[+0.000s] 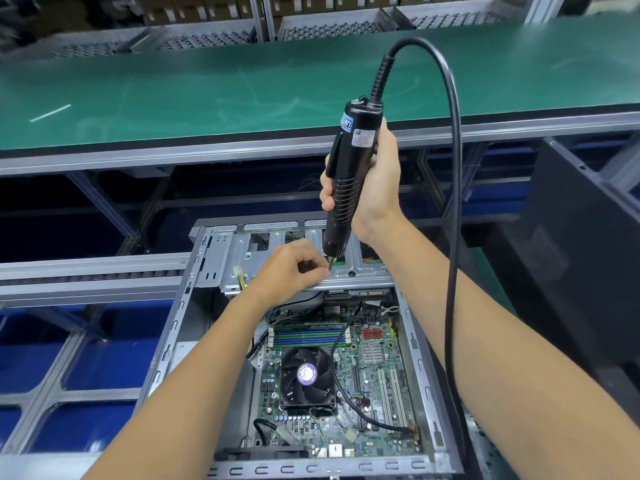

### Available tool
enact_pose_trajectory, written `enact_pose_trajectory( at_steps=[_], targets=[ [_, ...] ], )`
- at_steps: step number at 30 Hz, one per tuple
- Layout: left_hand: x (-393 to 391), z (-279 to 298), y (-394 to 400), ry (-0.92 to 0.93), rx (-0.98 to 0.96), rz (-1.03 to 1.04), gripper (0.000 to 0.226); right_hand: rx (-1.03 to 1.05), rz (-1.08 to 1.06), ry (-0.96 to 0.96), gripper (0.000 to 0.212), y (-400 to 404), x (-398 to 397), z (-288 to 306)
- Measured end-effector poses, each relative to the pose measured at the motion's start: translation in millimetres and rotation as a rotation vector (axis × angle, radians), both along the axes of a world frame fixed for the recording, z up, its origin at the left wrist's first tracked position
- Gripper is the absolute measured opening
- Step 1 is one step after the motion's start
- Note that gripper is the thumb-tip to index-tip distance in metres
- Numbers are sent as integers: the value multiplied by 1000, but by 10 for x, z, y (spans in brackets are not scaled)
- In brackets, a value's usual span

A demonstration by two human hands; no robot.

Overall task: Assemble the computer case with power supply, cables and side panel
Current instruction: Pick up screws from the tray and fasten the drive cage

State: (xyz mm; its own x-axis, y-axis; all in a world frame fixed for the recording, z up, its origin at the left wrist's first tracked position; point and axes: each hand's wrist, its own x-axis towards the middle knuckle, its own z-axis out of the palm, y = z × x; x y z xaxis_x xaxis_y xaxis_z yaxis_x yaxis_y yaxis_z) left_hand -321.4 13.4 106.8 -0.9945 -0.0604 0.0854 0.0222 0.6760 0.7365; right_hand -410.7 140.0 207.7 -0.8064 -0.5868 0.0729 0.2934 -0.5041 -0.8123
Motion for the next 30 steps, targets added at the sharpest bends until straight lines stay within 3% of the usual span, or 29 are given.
enact_pose_trajectory(
  at_steps=[13,17,30],
  targets=[
    [11,-92,-10,106,-174,-21,6,38,-5,-13,68,1,56,31],
    [17,-115,19,137,-243,-31,16,51,-14,-5,69,-22,63,29],
    [17,-120,59,41,-130,26,24,73,-42,19,67,7,82,39]
  ],
)
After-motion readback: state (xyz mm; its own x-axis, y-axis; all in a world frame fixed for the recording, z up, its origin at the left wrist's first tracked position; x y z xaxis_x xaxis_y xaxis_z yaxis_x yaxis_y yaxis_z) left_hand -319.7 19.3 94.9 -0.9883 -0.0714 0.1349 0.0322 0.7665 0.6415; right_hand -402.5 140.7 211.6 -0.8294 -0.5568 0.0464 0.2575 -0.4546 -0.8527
